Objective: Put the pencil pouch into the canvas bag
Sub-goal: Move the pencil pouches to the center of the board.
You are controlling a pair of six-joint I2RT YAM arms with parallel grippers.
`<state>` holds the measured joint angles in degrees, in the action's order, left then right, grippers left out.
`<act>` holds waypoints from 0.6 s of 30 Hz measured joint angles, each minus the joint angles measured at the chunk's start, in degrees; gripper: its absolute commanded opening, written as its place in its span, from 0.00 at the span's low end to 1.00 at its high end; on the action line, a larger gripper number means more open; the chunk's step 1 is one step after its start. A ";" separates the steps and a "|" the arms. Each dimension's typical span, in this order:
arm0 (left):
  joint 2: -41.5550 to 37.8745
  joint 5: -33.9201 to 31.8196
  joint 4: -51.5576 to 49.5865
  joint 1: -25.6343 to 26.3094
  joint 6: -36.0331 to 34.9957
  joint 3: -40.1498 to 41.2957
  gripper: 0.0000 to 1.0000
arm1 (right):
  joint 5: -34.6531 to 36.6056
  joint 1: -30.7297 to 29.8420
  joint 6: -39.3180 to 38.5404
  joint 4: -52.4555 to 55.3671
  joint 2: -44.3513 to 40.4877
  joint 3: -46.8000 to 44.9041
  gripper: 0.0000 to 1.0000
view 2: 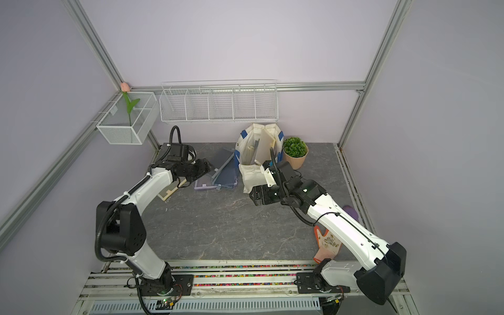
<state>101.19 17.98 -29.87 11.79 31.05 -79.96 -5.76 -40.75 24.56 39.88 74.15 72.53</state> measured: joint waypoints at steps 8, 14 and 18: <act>23.74 2.14 -0.37 -0.63 -0.26 -20.90 0.74 | 0.55 -4.79 2.56 -2.91 3.04 0.37 0.89; 28.63 3.63 0.44 -0.31 0.85 -21.03 0.71 | 2.23 -4.83 3.10 -2.99 3.02 0.39 0.89; 25.94 4.63 5.14 0.57 1.90 -14.62 0.69 | 3.45 -4.83 3.04 -2.84 3.02 0.63 0.89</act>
<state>127.13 22.61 -24.73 12.36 32.95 -94.59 -2.31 -45.58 27.59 37.04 77.17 73.17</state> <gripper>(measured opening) 0.697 0.889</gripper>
